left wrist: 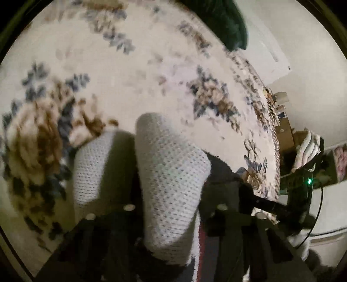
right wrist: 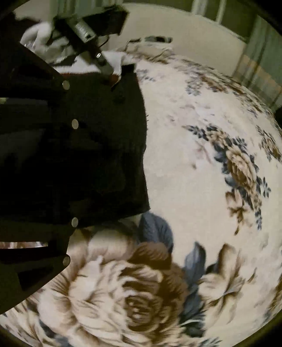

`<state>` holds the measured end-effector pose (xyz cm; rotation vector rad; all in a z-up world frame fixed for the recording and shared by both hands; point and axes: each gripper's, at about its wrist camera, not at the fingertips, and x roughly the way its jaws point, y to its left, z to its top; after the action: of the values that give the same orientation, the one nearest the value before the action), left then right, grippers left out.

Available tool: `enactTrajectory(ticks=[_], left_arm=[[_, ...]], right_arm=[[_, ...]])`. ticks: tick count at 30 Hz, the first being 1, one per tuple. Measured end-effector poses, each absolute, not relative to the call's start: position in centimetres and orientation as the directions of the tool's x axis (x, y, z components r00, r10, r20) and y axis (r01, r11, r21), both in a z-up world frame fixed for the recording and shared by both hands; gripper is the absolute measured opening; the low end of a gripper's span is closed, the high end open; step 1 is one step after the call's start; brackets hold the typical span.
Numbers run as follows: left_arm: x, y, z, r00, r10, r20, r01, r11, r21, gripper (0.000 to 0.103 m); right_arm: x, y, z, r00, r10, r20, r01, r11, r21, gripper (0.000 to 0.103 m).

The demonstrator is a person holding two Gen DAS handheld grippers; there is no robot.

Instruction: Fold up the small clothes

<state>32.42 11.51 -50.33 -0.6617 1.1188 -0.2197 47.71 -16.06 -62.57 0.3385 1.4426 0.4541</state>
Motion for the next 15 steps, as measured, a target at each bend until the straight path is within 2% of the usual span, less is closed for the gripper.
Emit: enactTrajectory(ticks=[5,9,13,14,15], left_arm=[[28.6,12.8,-46.6,0.538,-0.399,-0.742,-0.187,0.802,-0.567,0.024],[28.6,16.0,-50.0,0.509,-0.383,-0.771,-0.309,0.755,-0.579,0.025],[29.6,17.3,-52.6,0.48,-0.431,-0.764,-0.337,0.713,-0.615,0.033],[29.8,17.4,-52.4,0.472,-0.443,-0.762,-0.34,0.706,-0.621,0.037],[29.8,17.4,-52.0,0.461,-0.456,-0.761,-0.34,0.701,-0.627,0.037]], right_arm=[[46.8,-17.3,-59.9,0.119,0.547,-0.829,-0.096,0.837,0.539,0.042],[46.3,-17.7,-58.9,0.127,0.548,-0.827,-0.107,0.836,0.538,0.042],[46.4,-17.7,-58.9,0.114,0.531,-0.84,-0.112,0.846,0.521,0.042],[46.5,-17.6,-59.0,0.109,0.529,-0.841,-0.118,0.847,0.518,0.046],[46.6,-17.6,-59.2,0.099,0.532,-0.841,-0.124,0.845,0.52,0.056]])
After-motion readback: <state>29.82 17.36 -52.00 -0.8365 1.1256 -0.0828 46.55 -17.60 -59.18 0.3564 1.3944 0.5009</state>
